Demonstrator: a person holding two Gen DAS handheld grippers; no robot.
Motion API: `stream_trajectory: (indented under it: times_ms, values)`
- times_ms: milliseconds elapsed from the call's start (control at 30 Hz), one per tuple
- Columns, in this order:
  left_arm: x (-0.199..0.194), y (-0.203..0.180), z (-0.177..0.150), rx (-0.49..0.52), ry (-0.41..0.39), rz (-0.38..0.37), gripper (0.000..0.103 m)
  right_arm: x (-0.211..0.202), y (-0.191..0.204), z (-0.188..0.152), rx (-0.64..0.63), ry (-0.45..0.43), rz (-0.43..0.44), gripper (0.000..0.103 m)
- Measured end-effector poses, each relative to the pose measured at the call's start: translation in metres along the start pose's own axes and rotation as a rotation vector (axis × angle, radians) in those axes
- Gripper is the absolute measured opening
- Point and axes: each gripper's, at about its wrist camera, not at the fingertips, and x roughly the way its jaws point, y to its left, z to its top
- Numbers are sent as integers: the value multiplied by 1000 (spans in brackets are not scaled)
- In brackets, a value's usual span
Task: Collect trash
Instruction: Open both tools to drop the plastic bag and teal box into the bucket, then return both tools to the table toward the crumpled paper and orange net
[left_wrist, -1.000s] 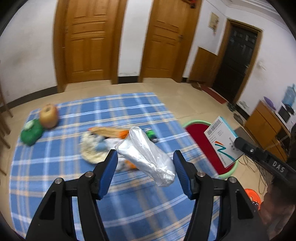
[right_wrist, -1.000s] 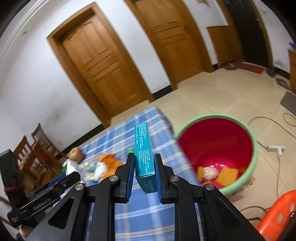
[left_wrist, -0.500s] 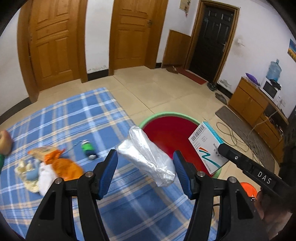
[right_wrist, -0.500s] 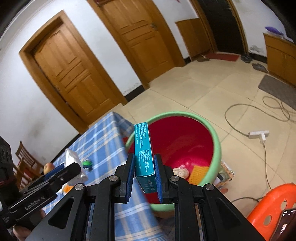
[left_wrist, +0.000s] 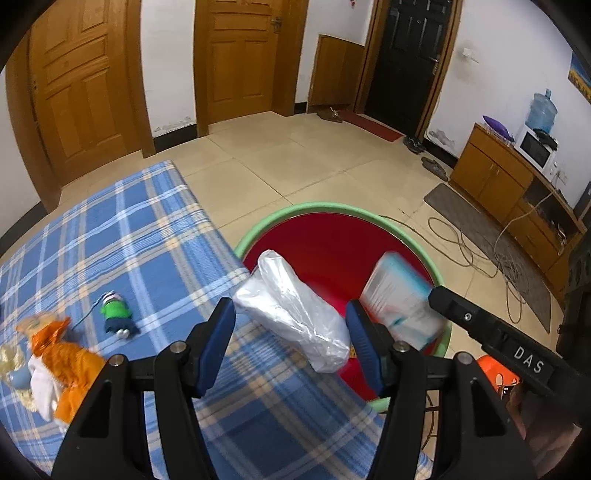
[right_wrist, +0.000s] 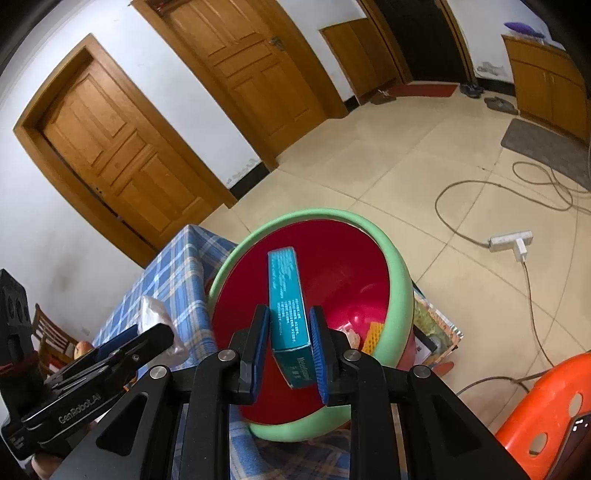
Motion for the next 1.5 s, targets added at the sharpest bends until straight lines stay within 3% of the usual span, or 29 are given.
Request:
stream_trajectory:
  times_ms: [400,767,1100,1500]
  values:
    - [14,-9,4,27,23,-12,66,-13,-10,3,20,-46,-3,34]
    - [-6,2,0,-20,0,-10,69,-28,-3,-1,11,-65,8,41]
    - [-51,35,-11,-88,-60,33,69,-39,34,-13,-30,-55,68,51]
    - [-98,106,-32,-199,-120,132,69,-35,84,-34,-105,-13,117,53]
